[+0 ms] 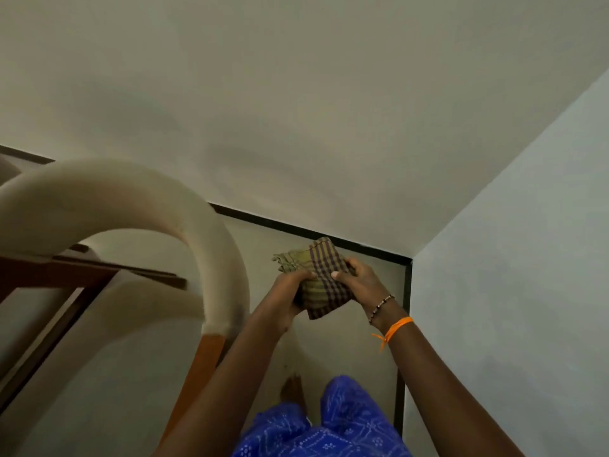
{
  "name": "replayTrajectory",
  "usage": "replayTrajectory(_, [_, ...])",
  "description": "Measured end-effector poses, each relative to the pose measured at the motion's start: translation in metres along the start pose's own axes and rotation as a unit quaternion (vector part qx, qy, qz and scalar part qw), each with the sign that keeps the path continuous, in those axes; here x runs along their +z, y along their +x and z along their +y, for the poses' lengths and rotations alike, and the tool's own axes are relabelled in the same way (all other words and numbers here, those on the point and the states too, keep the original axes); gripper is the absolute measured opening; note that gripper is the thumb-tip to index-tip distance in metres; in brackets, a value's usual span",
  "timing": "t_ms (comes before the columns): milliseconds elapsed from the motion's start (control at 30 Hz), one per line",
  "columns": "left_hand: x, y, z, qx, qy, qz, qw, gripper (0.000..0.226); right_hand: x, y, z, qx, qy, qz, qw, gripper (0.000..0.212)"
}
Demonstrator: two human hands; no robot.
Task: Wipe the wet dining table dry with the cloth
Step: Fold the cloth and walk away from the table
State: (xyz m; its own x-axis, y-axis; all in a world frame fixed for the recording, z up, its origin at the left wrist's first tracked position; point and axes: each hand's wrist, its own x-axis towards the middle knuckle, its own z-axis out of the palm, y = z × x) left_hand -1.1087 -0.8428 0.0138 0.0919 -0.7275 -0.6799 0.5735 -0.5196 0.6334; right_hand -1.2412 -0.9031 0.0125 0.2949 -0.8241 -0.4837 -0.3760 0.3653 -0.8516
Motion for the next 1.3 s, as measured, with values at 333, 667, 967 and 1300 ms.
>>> replayTrajectory(333, [0.025, 0.155, 0.123, 0.082, 0.015, 0.113, 0.99, 0.04, -0.019, 0.204, -0.1, -0.01, -0.021, -0.056, 0.998, 0.036])
replayTrajectory(667, [0.004, 0.237, 0.239, 0.108, -0.069, 0.276, 0.953, 0.04, 0.036, 0.357, -0.207, -0.033, -0.131, -0.217, 0.967, 0.032])
replayTrajectory(967, [-0.121, 0.27, 0.341, 0.163, -0.236, 0.392, 0.874, 0.03, 0.205, 0.442, -0.271, -0.044, -0.173, -0.309, 0.934, 0.035])
replayTrajectory(1300, [-0.327, 0.254, 0.471, 0.192, -0.382, 0.441, 0.789, 0.016, 0.438, 0.483, -0.374, -0.099, -0.187, -0.368, 0.905, 0.035])
